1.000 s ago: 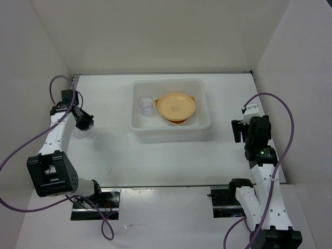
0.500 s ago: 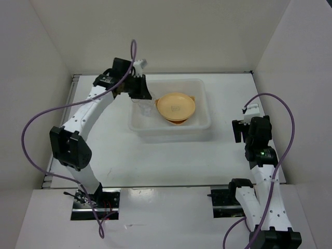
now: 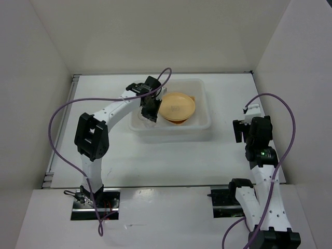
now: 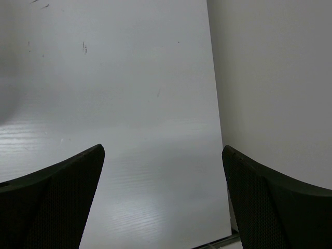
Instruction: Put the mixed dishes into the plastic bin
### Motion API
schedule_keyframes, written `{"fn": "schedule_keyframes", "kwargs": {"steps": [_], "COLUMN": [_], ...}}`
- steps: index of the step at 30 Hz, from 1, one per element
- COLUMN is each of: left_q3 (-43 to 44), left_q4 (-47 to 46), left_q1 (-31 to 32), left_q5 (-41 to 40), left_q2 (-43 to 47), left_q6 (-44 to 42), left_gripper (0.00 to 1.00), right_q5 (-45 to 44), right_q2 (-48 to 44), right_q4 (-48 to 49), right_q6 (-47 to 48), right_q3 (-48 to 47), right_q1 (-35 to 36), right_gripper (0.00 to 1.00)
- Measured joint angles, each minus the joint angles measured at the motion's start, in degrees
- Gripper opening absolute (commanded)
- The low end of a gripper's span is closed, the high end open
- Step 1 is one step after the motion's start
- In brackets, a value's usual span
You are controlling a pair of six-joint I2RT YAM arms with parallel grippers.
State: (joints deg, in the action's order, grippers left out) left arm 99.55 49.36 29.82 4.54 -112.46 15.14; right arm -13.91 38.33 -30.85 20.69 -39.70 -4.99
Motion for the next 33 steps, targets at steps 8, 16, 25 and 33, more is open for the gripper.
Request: {"fn": "schedule_keyframes", "kwargs": {"steps": [8,16,25,33], "left_q3": [0.17,7.48,-0.37,-16.57], "left_q4": [0.04,1.53,-16.00,-24.13], "left_q1": [-0.44,-0.48,-1.86,-8.31], "left_q5": [-4.92,-8.55,-1.90,0.70], "left_q2": [-5.18,-7.87,15.76,33.90], "left_q6": [0.17,1.88,12.76,15.96], "left_gripper": [0.22,0.81,1.00,1.00], "right_q5": [-0.57,-7.41,-1.38,4.33], "right_q2": [-0.87,-1.49,0.24,1.29], "right_q4": [0.02,1.27,-8.66,-13.18], "right_q6": [-0.04,0.96,3.67,4.85], "right_q3": [0.00,0.00,-12.41,-17.66], "right_q1": [-1.99,-2.91,-2.91,-2.64], "right_gripper": [0.98,0.98,0.98,0.98]}}
